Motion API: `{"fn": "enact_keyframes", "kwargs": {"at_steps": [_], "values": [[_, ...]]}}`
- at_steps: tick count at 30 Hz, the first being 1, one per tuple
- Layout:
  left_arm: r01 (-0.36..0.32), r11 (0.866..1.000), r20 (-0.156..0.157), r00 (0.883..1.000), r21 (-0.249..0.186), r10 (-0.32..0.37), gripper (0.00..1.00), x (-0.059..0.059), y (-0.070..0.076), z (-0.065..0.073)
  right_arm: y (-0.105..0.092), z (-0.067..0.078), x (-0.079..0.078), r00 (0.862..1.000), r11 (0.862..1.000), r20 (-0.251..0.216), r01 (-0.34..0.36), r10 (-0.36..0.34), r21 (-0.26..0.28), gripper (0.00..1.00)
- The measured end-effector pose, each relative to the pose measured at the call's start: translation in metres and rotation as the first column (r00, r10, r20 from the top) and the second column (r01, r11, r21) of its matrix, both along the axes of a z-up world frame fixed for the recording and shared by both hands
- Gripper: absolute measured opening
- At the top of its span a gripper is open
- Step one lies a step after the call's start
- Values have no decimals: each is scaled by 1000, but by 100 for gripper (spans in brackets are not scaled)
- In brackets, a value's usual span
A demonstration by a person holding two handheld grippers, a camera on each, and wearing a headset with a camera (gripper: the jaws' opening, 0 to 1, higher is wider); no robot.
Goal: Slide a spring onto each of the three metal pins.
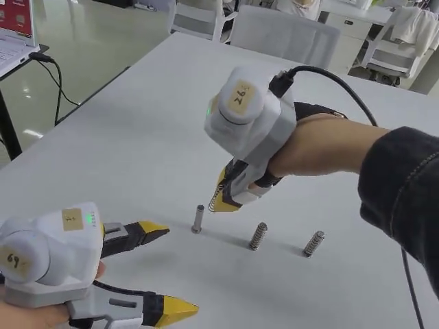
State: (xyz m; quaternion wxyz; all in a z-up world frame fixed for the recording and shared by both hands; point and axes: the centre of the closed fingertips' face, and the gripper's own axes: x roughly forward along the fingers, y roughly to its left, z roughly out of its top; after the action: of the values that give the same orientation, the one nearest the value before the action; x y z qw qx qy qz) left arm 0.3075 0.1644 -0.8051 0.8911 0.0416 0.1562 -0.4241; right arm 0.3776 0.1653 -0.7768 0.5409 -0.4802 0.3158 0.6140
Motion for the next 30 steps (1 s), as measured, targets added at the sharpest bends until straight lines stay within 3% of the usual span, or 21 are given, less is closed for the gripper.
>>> {"fn": "enact_keyframes", "kwargs": {"at_steps": [13,30], "values": [[4,1000,6,1000,5,-4,69,2,-1,-1,15,-10,8,1000,1000,3,-17,17,-2,9],[-18,1000,11,1000,2,18,68,3,7,-3,19,-27,16,1000,999,-11,-23,22,-42,9]]}}
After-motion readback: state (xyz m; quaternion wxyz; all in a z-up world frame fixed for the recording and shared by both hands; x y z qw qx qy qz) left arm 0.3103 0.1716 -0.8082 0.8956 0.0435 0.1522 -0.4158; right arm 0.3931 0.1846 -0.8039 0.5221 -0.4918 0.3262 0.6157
